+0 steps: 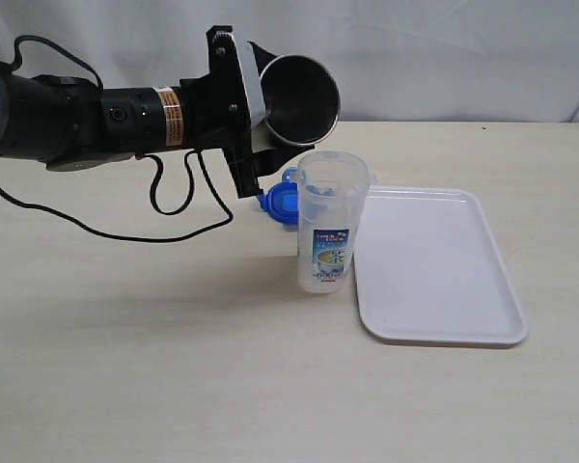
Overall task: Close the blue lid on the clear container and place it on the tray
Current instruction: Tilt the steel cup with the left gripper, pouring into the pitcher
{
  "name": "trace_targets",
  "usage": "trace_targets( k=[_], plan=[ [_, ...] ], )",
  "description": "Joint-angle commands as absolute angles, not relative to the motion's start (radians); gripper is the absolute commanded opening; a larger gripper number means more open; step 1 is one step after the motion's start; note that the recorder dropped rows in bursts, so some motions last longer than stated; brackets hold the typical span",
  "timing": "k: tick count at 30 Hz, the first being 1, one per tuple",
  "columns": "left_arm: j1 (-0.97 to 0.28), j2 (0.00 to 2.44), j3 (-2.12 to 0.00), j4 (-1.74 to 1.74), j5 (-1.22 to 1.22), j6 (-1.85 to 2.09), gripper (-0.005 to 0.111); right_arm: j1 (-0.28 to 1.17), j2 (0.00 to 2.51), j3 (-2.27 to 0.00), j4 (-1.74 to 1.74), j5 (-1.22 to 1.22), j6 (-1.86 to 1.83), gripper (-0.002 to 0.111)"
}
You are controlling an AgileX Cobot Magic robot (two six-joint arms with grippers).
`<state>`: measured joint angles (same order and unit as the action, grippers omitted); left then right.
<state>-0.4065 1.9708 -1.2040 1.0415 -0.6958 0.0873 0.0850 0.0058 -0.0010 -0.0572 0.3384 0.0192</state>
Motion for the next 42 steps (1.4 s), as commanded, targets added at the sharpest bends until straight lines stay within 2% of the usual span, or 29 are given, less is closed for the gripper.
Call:
trace_targets(
  k=[1, 42],
  plan=[
    [-0.409, 1.948, -1.220, 1.009, -0.741, 0.106, 0.000, 0.082, 0.000, 0.000, -0.067, 0.338, 0.022, 0.005],
    [-0.409, 1.948, -1.240, 0.975, -0.693, 0.216, 0.000, 0.082, 0.000, 0.000, -0.067, 0.338, 0.022, 0.005]
  ],
)
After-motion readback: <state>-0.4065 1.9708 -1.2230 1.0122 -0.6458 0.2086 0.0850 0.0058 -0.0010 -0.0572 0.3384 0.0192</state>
